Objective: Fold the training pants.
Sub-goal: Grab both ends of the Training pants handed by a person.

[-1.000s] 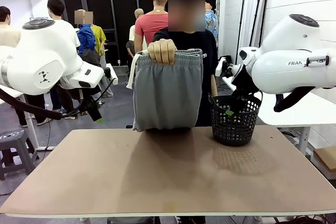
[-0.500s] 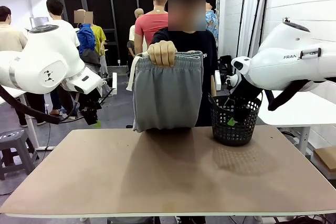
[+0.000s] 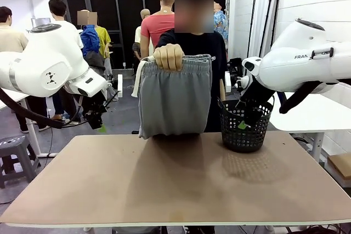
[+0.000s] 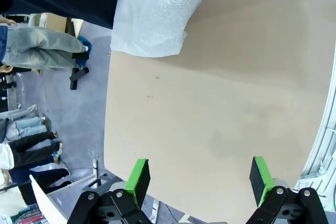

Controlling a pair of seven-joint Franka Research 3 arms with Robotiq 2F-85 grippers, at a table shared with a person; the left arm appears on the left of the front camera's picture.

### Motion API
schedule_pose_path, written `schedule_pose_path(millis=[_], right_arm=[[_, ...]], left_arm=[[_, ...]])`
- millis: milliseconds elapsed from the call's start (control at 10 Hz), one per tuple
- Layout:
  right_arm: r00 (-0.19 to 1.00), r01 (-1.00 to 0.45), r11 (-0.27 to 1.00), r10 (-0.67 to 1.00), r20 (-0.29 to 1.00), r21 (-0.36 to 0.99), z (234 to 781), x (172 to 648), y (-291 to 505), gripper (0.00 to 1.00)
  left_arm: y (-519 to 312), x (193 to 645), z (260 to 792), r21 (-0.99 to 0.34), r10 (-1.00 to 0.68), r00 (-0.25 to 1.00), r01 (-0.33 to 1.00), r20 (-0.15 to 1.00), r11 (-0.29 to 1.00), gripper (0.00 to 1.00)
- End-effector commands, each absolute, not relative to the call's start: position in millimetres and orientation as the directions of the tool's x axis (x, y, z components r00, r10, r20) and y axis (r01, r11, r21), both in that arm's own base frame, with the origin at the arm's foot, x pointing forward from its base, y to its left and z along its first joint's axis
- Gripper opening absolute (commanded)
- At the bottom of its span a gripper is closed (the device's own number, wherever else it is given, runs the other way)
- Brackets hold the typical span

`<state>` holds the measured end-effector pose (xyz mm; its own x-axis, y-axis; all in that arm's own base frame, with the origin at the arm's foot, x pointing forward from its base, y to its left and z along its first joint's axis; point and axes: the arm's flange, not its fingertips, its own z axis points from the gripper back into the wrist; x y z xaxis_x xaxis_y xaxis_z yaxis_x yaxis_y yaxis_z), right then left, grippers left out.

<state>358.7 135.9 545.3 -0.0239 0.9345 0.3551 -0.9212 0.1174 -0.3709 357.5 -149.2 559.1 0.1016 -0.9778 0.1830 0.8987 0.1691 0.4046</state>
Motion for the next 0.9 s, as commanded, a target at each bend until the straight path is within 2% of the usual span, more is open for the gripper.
schedule_pose_path(millis=[0, 100, 400, 600, 800], right_arm=[[-0.058, -0.915, 0.106, 0.92, 0.388, -0.389, 534.4, 372.7, 138.1, 1.0], [-0.1, -0.907, 0.095, 0.899, 0.427, -0.411, 527.7, 379.8, 142.8, 1.0], [-0.122, -0.907, 0.102, 0.864, 0.488, -0.408, 512.7, 390.6, 149.7, 1.0], [-0.169, -0.887, 0.117, 0.819, 0.548, -0.447, 509.0, 392.2, 148.3, 1.0], [-0.178, -0.896, 0.123, 0.78, 0.6, -0.426, 502.3, 394.9, 149.6, 1.0]], left_arm=[[-148.6, 371.7, 546.8, 0.429, -0.98, 0.003, 0.899, 0.2, 0.09, 1.0], [-145.7, 379.3, 538.5, 0.426, -0.973, -0.027, 0.902, 0.229, 0.076, 1.0], [-144.3, 392.1, 525.7, 0.47, -0.957, -0.123, 0.882, 0.262, 0.015, 1.0], [-146.3, 399.2, 520.4, 0.505, -0.916, -0.206, 0.863, 0.344, -0.005, 1.0], [-147.5, 404.4, 519.6, 0.511, -0.872, -0.287, 0.858, 0.398, -0.05, 1.0]])
